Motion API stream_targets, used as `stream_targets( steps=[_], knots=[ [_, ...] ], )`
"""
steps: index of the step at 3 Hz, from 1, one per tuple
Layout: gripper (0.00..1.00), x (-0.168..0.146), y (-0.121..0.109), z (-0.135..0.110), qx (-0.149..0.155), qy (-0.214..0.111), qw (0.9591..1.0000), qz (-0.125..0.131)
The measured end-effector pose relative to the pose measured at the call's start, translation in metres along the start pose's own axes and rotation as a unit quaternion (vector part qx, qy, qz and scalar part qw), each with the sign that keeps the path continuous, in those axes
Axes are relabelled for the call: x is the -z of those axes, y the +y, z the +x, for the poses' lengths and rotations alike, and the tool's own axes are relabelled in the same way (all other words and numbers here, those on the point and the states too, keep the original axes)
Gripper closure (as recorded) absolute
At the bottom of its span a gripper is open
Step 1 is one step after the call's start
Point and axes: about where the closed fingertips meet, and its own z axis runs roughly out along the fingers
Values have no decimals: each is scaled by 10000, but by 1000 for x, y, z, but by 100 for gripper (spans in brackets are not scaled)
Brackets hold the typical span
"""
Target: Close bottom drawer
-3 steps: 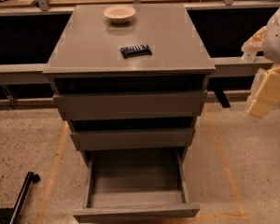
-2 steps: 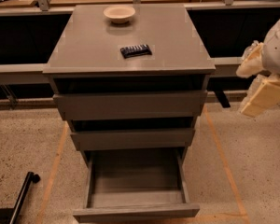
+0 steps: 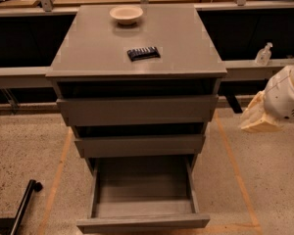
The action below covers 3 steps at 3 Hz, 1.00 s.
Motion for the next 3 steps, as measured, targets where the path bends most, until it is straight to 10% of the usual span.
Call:
stream_targets(
  steps=[2,3],
  knots=[
    [100,-12,0,-1,45,26,10000,-7],
    [100,-74,12,12,-128,-224,9988,-409]
  ],
)
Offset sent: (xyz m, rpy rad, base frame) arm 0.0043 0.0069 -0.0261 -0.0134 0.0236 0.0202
